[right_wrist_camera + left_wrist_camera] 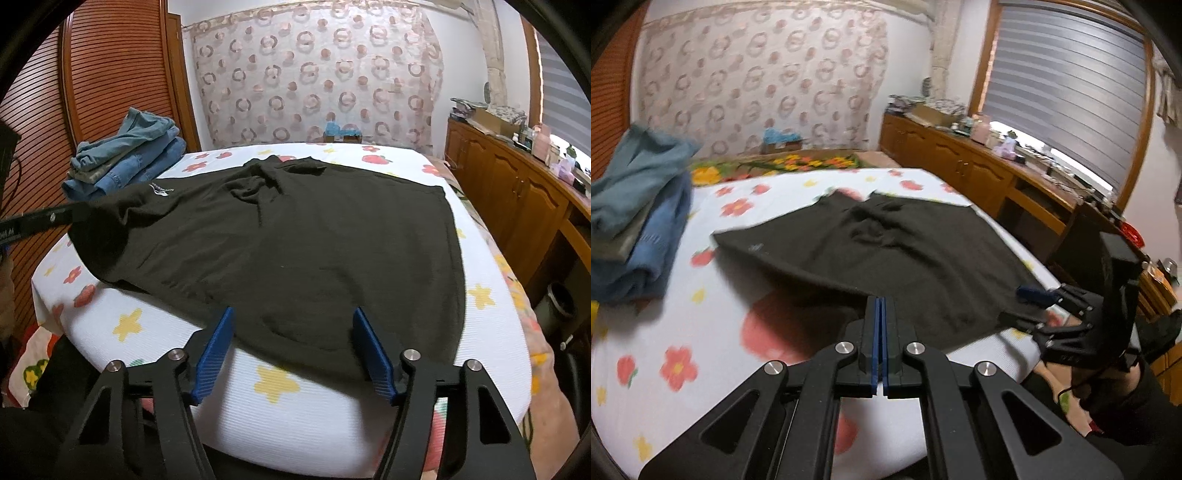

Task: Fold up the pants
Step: 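Lift the gripped fabric with the left gripper, fold it over, release, then move the right gripper to the pants edge and close on it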

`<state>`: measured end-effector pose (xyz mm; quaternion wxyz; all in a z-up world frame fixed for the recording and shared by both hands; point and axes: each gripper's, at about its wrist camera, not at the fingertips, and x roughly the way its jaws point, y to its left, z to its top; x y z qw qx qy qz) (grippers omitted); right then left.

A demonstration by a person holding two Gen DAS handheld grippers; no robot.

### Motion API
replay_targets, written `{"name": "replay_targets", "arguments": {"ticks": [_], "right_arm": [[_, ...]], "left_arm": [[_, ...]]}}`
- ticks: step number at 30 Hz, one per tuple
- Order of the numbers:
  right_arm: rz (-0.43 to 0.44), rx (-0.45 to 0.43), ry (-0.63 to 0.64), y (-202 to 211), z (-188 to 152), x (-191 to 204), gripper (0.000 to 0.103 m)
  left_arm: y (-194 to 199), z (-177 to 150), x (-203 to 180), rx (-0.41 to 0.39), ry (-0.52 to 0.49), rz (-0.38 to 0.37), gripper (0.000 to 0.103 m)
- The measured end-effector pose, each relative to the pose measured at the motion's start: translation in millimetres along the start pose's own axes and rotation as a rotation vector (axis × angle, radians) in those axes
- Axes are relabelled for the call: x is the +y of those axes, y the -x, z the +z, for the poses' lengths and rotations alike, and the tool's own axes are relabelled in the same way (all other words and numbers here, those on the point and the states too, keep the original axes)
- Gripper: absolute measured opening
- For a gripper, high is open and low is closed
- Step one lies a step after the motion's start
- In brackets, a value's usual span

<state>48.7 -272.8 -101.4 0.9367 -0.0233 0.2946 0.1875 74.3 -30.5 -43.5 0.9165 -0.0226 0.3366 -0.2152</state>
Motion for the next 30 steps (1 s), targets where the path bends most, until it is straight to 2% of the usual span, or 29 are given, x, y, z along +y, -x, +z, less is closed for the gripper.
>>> {"name": "replay_targets", "arguments": {"ticks": [5, 13, 18, 23, 25, 27, 28, 30], "right_arm": [[-0.018, -0.005, -0.016, 1.5, -0.3, -4.7, 0.056], [-0.036, -0.02, -0.036, 6.9, 1.9, -7.1, 0.055], [-0.042, -0.029, -0.046, 9.7, -1.4, -4.2, 0.055], [-0.042, -0.034, -0.055, 8.8, -2.7, -2.2, 0.055], [-0.041, -0.033, -0.055, 7.8, -3.7, 0.1, 0.055], [-0.038, -0.034, -0.054, 6.6, -4.5, 3.0, 0.055], [-0.034, -0.035, -0.053, 6.3, -4.8, 4.5, 0.055], [-0.027, -0.037, -0.052, 5.6, -4.2, 4.3, 0.055]], "left_arm": [[-10.6, 26.2, -30.2, -0.007, -0.065, -0.068, 0.001], [-26.4, 55.8, -69.7, -0.011, -0.125, -0.139, 0.001], [-34.0, 58.6, -77.8, 0.012, -0.125, -0.148, 0.002], [-30.2, 54.9, -74.2, 0.007, -0.116, -0.109, 0.003], [-28.0, 53.5, -72.6, -0.005, -0.123, -0.075, 0.021], [-26.6, 51.5, -67.7, -0.018, -0.124, -0.043, 0.029], [-26.9, 50.1, -64.4, -0.02, -0.122, -0.03, 0.039], [-27.5, 46.2, -55.4, -0.019, -0.115, -0.003, 0.049]]}}
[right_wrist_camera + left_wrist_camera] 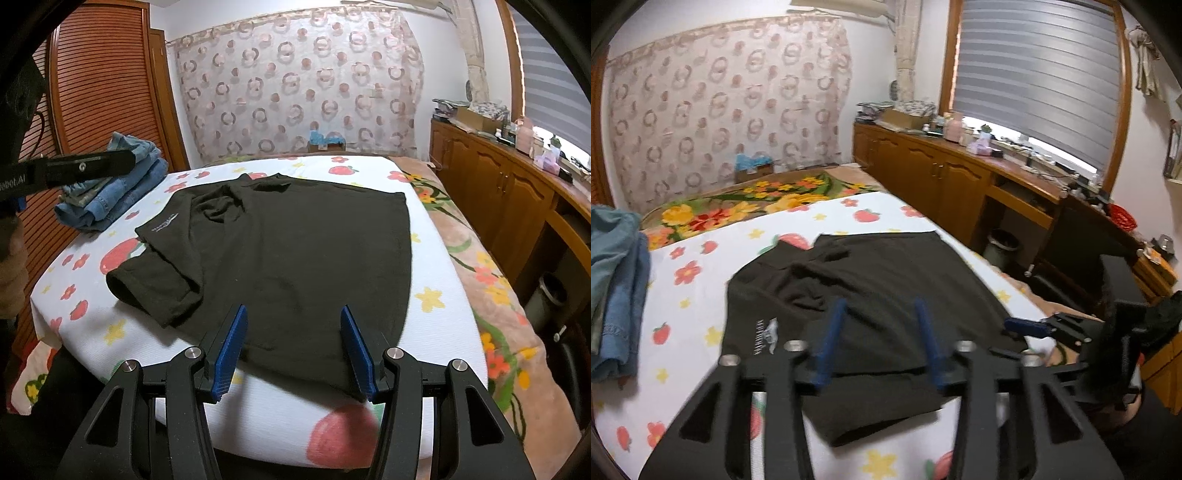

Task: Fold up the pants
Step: 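Move the right gripper to the pants edge and close on it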

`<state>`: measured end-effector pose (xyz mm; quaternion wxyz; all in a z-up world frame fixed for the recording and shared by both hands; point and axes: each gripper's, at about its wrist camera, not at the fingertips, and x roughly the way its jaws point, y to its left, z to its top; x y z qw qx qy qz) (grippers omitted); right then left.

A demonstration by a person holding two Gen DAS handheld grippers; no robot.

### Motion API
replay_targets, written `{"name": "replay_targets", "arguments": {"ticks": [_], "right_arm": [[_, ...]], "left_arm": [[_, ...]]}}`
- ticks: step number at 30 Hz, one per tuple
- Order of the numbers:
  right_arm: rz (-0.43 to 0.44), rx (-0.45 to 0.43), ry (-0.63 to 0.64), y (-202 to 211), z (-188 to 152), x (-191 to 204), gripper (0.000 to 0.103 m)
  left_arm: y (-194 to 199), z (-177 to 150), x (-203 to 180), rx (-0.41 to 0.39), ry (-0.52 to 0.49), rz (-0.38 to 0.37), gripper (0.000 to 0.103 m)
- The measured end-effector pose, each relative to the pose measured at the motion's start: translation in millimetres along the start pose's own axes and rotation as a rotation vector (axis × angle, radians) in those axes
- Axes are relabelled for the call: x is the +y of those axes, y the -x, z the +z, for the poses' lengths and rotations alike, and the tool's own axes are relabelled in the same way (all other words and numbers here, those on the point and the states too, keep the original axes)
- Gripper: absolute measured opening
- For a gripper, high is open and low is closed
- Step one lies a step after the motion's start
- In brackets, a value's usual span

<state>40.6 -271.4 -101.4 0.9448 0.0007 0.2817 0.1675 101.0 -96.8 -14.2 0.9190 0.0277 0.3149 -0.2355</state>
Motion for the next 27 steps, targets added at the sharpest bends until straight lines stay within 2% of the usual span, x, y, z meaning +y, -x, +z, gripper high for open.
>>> {"name": "replay_targets", "arguments": {"ticks": [2, 3, 9, 12, 19, 24, 27], "right_arm": [[0.008, 0.001, 0.002, 0.3, 2.7, -4.5, 0.055], [0.011, 0.002, 0.004, -0.4, 3.7, -3.7, 0.055], [0.032, 0.002, 0.018, -2.2, 6.1, 1.3, 0.054], [0.045, 0.004, 0.033, -4.5, 7.9, 4.0, 0.045], [0.086, 0.012, 0.06, -11.9, 10.5, 14.4, 0.039], [0.119, 0.037, 0.086, -21.0, 10.4, 17.6, 0.028], [0.13, 0.057, 0.094, -27.4, 10.1, 17.9, 0.027]], "left_arm": [[-2.4, -5.1, 9.9, 0.005, 0.012, 0.029, 0.068], [-2.0, -8.2, 13.8, 0.001, 0.022, 0.037, 0.083], [-2.7, -33.9, 40.7, 0.013, 0.075, 0.121, 0.084], [-6.1, -47.7, 47.6, 0.047, 0.088, 0.125, 0.084], [-22.1, -75.1, 53.1, 0.139, 0.103, 0.146, 0.084], [-28.7, -86.6, 51.9, 0.168, 0.1, 0.146, 0.084], [-29.2, -91.6, 53.7, 0.173, 0.11, 0.141, 0.084]]}}
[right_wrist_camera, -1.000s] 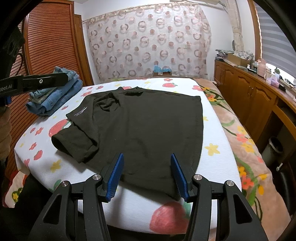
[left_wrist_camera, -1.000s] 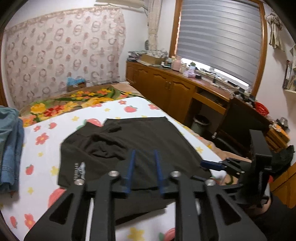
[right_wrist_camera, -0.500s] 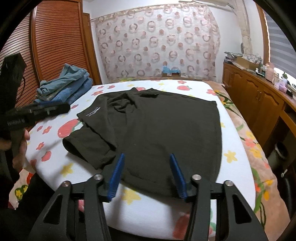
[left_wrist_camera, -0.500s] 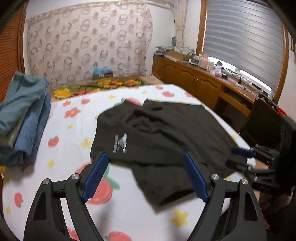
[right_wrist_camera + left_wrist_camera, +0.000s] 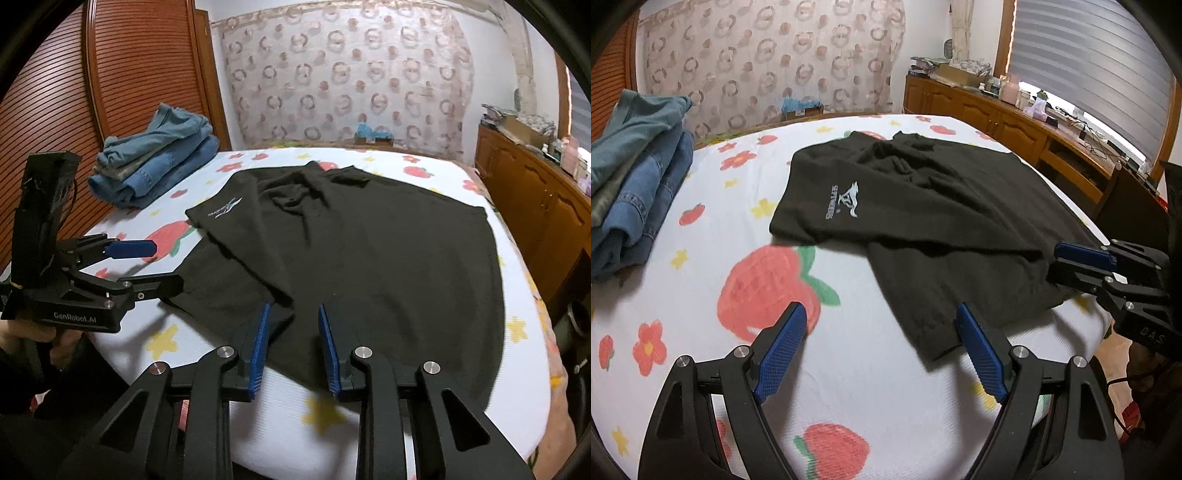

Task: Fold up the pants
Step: 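Move the right gripper to the pants edge and close on it, then lift the fabric with the right gripper, fold it over the pants, open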

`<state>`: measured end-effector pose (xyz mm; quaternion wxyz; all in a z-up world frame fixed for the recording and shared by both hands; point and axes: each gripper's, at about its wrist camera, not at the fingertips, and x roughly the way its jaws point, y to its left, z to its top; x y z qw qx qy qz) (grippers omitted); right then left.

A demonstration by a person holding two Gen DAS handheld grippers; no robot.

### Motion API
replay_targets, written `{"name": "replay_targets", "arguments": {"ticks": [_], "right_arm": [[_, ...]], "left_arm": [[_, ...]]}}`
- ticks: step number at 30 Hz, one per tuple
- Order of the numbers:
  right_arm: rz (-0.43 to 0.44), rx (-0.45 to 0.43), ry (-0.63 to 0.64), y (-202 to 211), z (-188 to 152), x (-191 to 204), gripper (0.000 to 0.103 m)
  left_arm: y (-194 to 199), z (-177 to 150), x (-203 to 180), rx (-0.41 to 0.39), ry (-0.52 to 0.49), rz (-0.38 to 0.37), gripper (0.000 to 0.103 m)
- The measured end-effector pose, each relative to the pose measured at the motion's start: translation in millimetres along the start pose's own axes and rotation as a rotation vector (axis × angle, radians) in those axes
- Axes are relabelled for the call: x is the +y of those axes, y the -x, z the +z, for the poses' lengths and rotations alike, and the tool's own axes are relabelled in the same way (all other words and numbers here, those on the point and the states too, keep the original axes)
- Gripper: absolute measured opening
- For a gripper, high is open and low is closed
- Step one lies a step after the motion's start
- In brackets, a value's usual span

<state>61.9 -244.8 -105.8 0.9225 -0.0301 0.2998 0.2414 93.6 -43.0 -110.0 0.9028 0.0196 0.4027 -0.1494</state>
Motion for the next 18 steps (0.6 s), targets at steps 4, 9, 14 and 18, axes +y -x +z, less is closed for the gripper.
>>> {"name": "replay_targets", "arguments": {"ticks": [4, 9, 14, 18], "right_arm": [[0.005, 0.023, 0.008, -4.9, 3.1, -3.2, 0.027], [0.009, 0.038, 0.011, -9.6, 9.7, -0.8, 0.024], [0.016, 0.037, 0.037, -13.6, 16.4, 7.6, 0.008], [0.017, 0.006, 0.042, -8.4, 19.2, 10.1, 0.002]], "left_arm": [[1.3, -2.9, 1.9, -0.012, 0.011, -0.01, 0.084], [2.2, -3.5, 2.3, -0.022, 0.012, -0.011, 0.084], [2.7, -4.2, 2.6, -0.031, 0.013, -0.013, 0.084], [3.0, -4.6, 2.6, -0.034, 0.014, -0.013, 0.084]]}}
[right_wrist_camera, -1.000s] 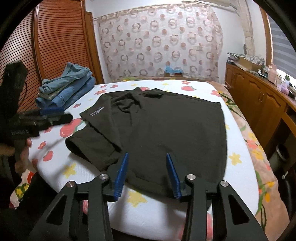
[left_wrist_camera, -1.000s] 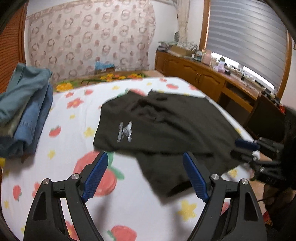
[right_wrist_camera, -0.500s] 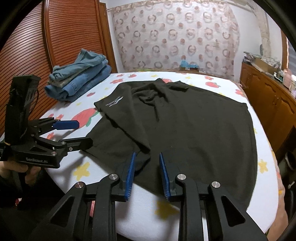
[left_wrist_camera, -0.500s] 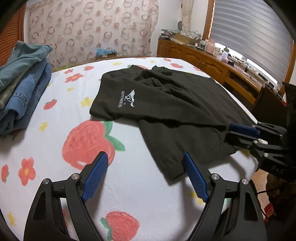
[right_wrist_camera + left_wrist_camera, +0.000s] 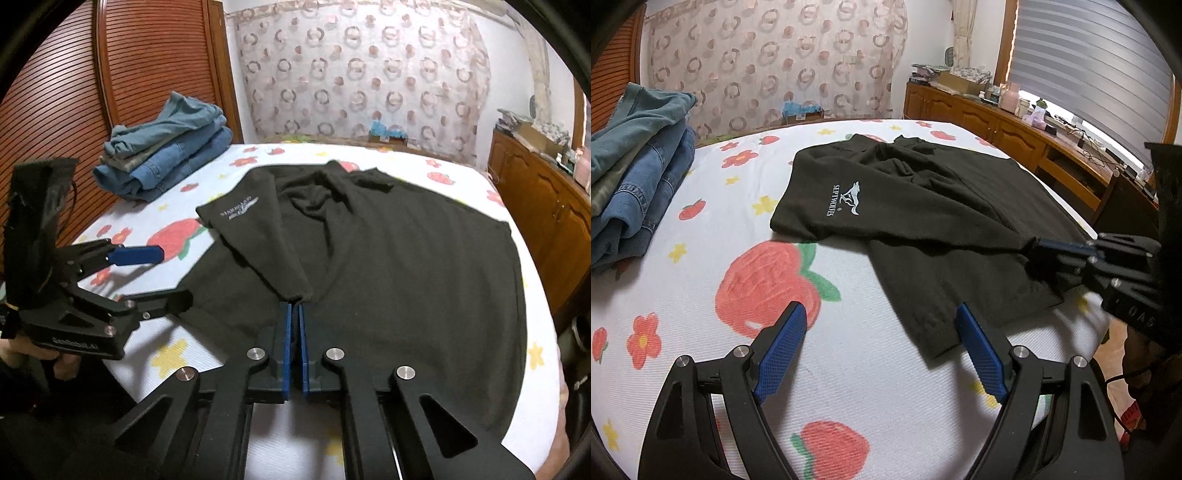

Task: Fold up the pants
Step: 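Lift the fabric with the right gripper, fold it over the pants, open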

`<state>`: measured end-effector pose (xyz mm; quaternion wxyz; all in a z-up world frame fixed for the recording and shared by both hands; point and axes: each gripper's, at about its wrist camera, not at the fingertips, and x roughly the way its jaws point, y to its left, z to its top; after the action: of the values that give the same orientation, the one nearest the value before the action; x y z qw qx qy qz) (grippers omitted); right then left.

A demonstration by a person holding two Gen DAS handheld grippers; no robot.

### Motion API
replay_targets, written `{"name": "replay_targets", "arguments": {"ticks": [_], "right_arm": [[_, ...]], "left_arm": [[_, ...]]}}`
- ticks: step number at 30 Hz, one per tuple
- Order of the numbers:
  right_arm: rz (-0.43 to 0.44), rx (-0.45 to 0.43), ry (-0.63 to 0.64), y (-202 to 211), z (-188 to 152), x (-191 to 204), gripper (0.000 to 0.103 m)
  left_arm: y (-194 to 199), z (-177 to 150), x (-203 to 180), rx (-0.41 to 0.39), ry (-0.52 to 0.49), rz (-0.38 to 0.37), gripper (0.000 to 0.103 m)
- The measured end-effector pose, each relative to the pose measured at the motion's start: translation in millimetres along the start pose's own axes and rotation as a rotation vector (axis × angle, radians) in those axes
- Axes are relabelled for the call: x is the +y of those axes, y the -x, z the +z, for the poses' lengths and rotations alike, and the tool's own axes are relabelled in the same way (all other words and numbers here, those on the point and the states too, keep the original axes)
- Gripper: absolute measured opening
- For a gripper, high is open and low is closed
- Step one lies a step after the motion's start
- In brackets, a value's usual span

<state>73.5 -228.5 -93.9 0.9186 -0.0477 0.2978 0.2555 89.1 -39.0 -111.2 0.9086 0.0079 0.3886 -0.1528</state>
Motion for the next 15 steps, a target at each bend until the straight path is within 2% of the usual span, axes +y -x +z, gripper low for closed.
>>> {"name": "replay_targets", "arguments": {"ticks": [4, 15], "right_arm": [[-0.01, -0.041, -0.005, 9.5, 1.6, 1.0, 0.002], [0.013, -0.065, 0.018, 12.5, -1.3, 13.5, 0.0]], "left_arm": [[0.4, -0.8, 0.1, -0.003, 0.005, -0.005, 0.084], [0.7, -0.6, -0.3, -0.004, 0.005, -0.005, 0.084]]}}
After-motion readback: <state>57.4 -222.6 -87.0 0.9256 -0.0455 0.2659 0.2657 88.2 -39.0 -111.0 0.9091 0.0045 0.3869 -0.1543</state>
